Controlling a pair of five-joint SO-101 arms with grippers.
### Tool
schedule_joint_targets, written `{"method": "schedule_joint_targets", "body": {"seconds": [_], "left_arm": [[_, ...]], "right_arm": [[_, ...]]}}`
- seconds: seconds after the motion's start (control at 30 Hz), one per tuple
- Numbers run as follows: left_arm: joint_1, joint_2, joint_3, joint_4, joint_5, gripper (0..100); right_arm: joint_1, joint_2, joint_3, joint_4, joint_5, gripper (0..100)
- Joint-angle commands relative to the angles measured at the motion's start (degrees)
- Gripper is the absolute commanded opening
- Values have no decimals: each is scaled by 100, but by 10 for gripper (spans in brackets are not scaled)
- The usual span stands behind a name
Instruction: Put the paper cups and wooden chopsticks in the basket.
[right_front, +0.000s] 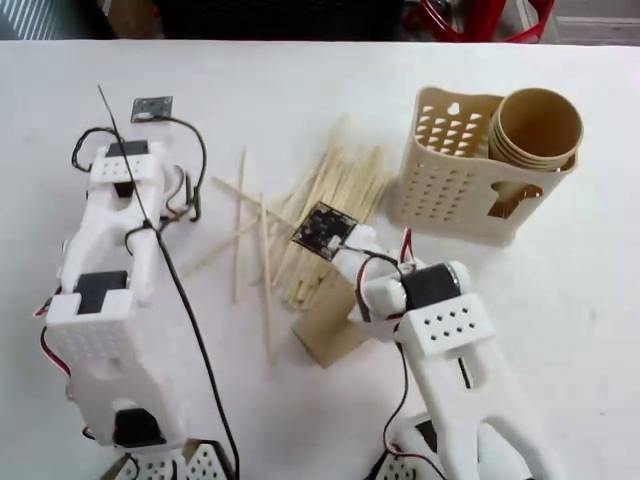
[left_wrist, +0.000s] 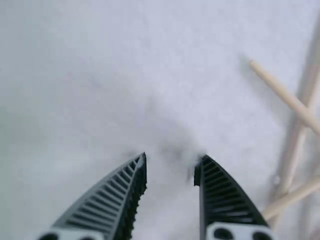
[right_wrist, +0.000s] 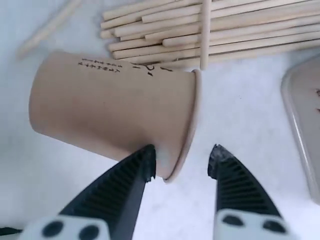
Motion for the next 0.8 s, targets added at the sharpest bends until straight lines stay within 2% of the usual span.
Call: {"method": "schedule_joint_targets", "body": {"seconds": [0.0,0.17,0.3,0.43,0.7,0.77], "left_arm": [[4,-321,-53,-79,18,172],[4,-321,-53,-79,18,172],[4,-321,-53,-79,18,172],[22,-321,-44,-79,18,172],[119,-330,-44,0,18,172],[365,-374,-97,325,-299,172]], "right_arm": [[-4,382,-18,-198,26,176],[-4,426,-35,-365,26,7],[215,426,-88,-374,26,18],[716,286,-765,-268,0,18],[1007,-268,-2725,1358,229,17],[1015,-356,-2804,1534,273,17]]}}
